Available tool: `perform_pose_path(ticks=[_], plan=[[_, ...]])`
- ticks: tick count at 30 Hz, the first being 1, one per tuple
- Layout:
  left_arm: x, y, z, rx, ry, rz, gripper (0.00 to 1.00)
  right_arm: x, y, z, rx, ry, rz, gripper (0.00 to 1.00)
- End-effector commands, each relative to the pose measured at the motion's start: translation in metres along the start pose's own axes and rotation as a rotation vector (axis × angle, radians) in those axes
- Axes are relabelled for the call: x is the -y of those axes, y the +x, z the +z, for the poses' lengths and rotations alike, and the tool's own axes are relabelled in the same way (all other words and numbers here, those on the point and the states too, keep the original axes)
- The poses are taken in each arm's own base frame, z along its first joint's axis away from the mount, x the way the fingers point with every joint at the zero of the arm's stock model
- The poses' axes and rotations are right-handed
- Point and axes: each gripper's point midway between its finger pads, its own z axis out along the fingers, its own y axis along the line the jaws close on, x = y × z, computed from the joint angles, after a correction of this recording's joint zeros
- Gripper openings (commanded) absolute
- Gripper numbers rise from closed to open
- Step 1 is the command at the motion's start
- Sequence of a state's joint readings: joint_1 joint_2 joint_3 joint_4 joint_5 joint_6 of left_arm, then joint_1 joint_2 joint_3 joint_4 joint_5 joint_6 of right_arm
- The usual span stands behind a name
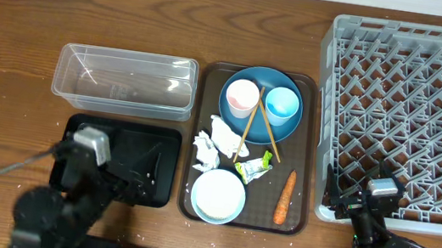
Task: Sort waste into correct bins and load items into the dishwasher rack
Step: 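Reach the left gripper to the crumpled white tissue on the brown tray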
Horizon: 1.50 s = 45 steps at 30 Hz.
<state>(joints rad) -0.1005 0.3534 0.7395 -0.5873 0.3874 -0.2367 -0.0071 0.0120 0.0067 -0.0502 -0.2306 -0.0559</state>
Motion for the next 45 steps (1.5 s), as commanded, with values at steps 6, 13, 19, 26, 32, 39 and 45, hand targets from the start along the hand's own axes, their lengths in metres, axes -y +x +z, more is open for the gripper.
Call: perform_pose_path(ticks=[6, 13, 19, 26, 32, 39, 45], plan=[[-0.019, 0.031, 0.037, -0.579, -0.148, -0.180, 0.95, 0.002, 0.001, 0.000, -0.002, 0.012, -0.004, 0.99], [-0.026, 0.053, 0.095, -0.740, -0.090, -0.302, 0.95, 0.002, 0.001, 0.000, -0.002, 0.012, -0.004, 0.99], [-0.019, 0.081, 0.095, -0.890, -0.067, -0.409, 0.95, 0.002, 0.001, 0.000, -0.002, 0.012, -0.005, 0.99], [-0.024, 0.093, 0.073, -0.915, -0.268, -0.315, 0.78, 0.003, 0.001, 0.000, -0.002, 0.012, -0.005, 0.99], [-0.009, 0.090, 0.078, -0.790, -0.398, -0.129, 0.66, 0.002, 0.001, 0.000, -0.002, 0.012, -0.005, 0.99], [0.010, 0.100, 0.094, -0.737, -0.427, 0.105, 0.65, 0.002, 0.001, 0.000, -0.002, 0.012, -0.005, 0.99], [0.003, 0.104, 0.099, -0.752, -0.456, 0.103, 0.65, 0.003, 0.001, 0.000, -0.002, 0.012, -0.004, 0.99]])
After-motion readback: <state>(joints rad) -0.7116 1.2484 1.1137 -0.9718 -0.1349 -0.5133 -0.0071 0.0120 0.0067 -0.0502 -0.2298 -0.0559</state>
